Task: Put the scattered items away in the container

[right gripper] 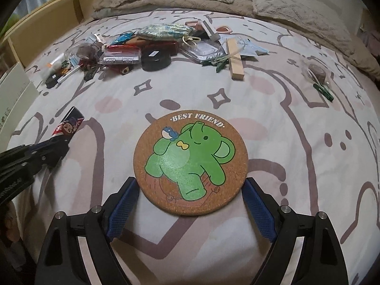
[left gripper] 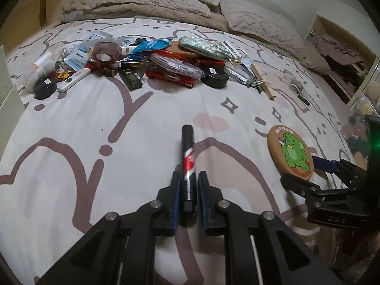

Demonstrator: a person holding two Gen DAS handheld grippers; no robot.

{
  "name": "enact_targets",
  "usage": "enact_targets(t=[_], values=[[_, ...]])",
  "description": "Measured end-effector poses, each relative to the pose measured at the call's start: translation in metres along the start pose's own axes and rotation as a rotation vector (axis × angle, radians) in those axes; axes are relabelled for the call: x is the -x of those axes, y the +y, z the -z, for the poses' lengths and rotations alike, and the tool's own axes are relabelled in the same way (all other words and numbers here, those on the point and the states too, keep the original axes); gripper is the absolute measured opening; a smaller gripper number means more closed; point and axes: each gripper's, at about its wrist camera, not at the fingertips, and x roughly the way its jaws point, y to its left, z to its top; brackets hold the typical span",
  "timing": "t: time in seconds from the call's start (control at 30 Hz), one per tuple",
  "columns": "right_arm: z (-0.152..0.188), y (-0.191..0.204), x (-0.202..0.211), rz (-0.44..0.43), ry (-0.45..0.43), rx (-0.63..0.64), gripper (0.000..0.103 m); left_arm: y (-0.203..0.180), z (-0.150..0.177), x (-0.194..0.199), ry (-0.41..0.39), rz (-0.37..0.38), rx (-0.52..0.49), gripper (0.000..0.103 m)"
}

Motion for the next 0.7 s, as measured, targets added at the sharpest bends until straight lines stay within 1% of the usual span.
enact_targets(t=[0.03,0.1,0.17,0.2,0.23,0.27,0.3,0.33,0.4,0.43,0.47,0.6,0.7], values=[[0.000,0.000,0.000,0.000,-0.002,0.000,0.089,0.000,-0.001,0.000,0.002,-0.008,0.001,0.032],[0.000,-0.001,0.000,-0.001,-0.009,0.002,0.091,0.001,-0.002,0.001,0.008,-0.040,-0.021,0.037],[-0.001,-0.002,-0.001,0.000,-0.014,0.005,0.092,0.000,-0.001,0.000,0.025,-0.078,-0.068,0.040],[-0.002,-0.002,-0.002,0.001,-0.017,0.006,0.092,0.000,0.000,0.000,0.028,-0.103,-0.099,0.044],[-0.002,-0.002,-0.002,0.002,-0.020,0.008,0.093,0.000,0.001,0.001,0.024,-0.137,-0.122,0.053],[-0.003,-0.002,-0.002,0.002,-0.023,0.009,0.093,0.002,0.001,0.002,0.023,-0.160,-0.133,0.057],[-0.004,-0.002,-0.003,0.001,-0.026,0.009,0.093,0.005,0.001,0.001,0.029,-0.177,-0.136,0.063],[-0.004,-0.002,-0.003,0.001,-0.027,0.010,0.093,0.009,0.000,0.001,0.039,-0.184,-0.132,0.066],[-0.005,-0.002,-0.003,0.003,-0.030,0.012,0.095,0.019,-0.002,0.001,0.055,-0.180,-0.114,0.067],[-0.005,-0.002,-0.004,0.008,-0.031,0.010,0.101,0.023,-0.003,0.002,0.062,-0.180,-0.104,0.067],[-0.006,-0.003,-0.004,0.014,-0.032,0.008,0.103,0.027,-0.004,0.003,0.065,-0.183,-0.097,0.067],[-0.007,-0.006,-0.006,0.006,-0.036,0.000,0.103,0.048,-0.007,0.006,0.067,-0.240,-0.054,0.067],[-0.010,-0.003,-0.008,0.014,-0.044,0.015,0.103,0.060,-0.014,0.007,0.065,-0.247,-0.011,0.067]])
